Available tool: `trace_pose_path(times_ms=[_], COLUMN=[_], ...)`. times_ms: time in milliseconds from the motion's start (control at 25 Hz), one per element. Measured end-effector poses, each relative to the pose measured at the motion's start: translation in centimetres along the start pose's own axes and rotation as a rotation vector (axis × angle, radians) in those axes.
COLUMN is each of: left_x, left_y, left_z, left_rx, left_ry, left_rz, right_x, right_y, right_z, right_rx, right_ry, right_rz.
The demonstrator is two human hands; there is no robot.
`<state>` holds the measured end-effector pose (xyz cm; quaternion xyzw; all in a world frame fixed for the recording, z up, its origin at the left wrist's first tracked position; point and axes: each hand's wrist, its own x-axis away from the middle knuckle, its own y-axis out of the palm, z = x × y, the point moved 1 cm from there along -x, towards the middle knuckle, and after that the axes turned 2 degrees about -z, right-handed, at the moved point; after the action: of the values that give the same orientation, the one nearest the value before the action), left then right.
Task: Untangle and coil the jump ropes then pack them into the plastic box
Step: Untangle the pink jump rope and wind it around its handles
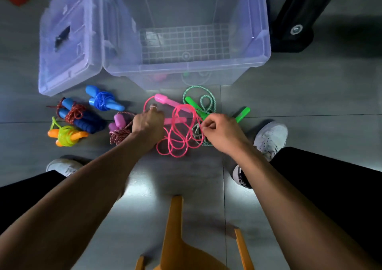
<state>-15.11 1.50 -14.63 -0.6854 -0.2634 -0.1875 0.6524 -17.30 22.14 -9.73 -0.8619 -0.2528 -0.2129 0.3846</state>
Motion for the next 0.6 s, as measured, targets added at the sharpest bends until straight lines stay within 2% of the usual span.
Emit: trace_pose_path(times_ms=[120,200,320,400,480,520,600], left_x=[4.7,7.6,11.5,14.2,16.6,17.7,18.8], left_y=[-4.3,-6.6,-9.8,-11.8,-13.1,-13.5,-14.4], left_z=[-1.3,-2.4,-4.2,-5.4,-6.3,-6.6,-6.9], left_rx=[-0.098,-0.102,0.160,0.445,0.554,0.577,0.678], left_ry=[0.087,0.172,0.268,0.376,0.454,0.434,0.229], left_rz=[0.121,0.189,0.268,0.353,0.491,0.567,0.667], right_x=[0.6,1.8,4.4,6.8,9.3,10.4,12.4], right_y=[0.3,0.1,-1.3,-3.2,-4.8,-5.3,-6.5], right_z=[-2.7,-4.8,-7.6,-9.5,-11.6,-12.6,-14.4], right_rx=[0.006,0.062,0.250,0.273,0.276,0.292,0.346], right_ry=[-0.158,-0.294,-0.427,-0.446,-0.473,-0.511,-0.547], right_rz=[0.037,-0.015,-0.098,-0.124,-0.105,-0.078,-0.027])
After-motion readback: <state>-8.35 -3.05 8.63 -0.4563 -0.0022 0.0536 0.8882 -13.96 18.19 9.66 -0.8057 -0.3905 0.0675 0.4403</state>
